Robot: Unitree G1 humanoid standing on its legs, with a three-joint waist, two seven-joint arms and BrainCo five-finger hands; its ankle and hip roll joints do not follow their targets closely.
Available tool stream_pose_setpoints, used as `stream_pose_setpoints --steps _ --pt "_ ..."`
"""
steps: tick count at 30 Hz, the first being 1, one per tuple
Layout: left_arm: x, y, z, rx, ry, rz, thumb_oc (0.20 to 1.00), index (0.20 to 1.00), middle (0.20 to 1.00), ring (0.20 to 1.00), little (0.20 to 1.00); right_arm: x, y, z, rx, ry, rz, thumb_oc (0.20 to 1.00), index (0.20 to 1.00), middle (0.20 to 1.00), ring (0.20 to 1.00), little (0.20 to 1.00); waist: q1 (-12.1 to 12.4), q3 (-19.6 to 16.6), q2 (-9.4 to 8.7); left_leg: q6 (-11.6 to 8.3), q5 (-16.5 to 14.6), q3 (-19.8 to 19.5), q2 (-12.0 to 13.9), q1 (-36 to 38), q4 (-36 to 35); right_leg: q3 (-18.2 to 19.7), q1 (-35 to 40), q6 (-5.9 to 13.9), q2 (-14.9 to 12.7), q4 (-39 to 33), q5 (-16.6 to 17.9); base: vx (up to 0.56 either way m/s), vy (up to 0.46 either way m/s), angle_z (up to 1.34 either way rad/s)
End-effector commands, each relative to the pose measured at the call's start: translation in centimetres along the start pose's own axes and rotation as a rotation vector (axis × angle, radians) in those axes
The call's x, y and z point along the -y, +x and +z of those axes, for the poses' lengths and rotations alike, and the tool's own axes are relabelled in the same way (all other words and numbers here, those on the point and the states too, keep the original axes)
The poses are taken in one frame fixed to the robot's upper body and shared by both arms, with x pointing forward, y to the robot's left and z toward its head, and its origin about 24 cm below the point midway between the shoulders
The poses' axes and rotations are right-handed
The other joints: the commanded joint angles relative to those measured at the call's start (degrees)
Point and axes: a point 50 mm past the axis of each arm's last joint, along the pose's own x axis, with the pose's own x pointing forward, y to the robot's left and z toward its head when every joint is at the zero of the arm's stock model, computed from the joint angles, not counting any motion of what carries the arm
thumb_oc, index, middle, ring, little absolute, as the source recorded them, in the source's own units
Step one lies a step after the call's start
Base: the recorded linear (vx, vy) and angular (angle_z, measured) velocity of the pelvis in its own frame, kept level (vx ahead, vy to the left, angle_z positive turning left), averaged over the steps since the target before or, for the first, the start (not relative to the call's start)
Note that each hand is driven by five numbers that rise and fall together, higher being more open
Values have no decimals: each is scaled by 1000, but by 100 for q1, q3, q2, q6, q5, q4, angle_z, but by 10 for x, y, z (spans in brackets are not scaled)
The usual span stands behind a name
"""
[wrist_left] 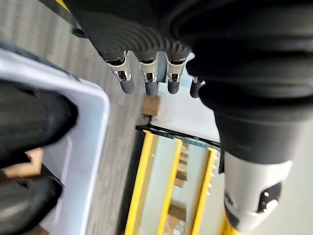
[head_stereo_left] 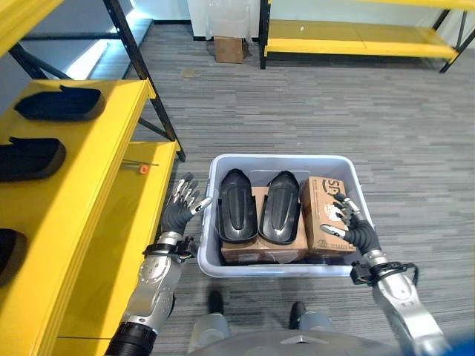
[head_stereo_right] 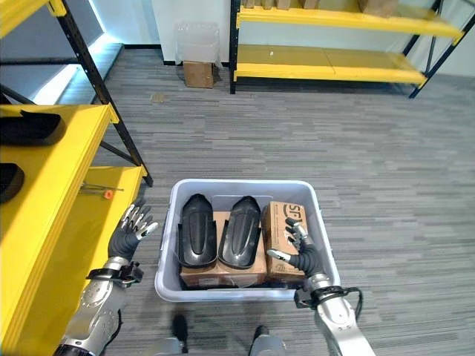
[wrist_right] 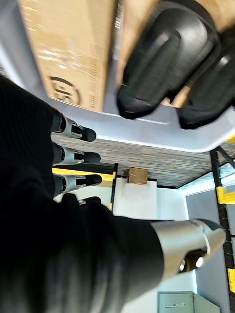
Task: Move parts from the plastic box to the shelf.
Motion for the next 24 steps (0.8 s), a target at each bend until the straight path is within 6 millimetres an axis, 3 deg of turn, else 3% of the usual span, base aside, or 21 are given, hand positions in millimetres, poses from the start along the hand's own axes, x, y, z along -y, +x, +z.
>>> stream_pose_setpoints --steps 1,8,16,24 --pt "-1 -6 17 87 28 -15 1000 1000 1000 1000 1000 14 12 29 137 -35 -20 1000 1000 1000 1000 1000 130 65 42 -372 -129 -53 688 -188 594 53 550 645 -803 -847 1342 78 -7 -6" --pt "4 -5 16 81 15 -38 1000 1000 1000 1000 1000 17 21 39 176 -71 -35 1000 1000 1000 1000 1000 87 152 52 -449 -57 -28 806 -229 554 15 441 619 -726 -871 1263 15 -22 -5" --pt "23 10 27 133 -13 -101 1000 1000 1000 1000 1000 1 55 51 224 -17 -68 1000 1000 1000 1000 1000 129 727 296 -503 16 -199 855 -820 821 26 -91 565 -767 -639 1135 -88 -14 -1" --pt "43 22 40 188 -29 -165 1000 1000 1000 1000 1000 -8 87 52 187 10 -129 1000 1000 1000 1000 1000 219 1103 482 -482 -20 -260 746 -1249 1068 103 -506 586 -901 -517 1253 -70 21 4"
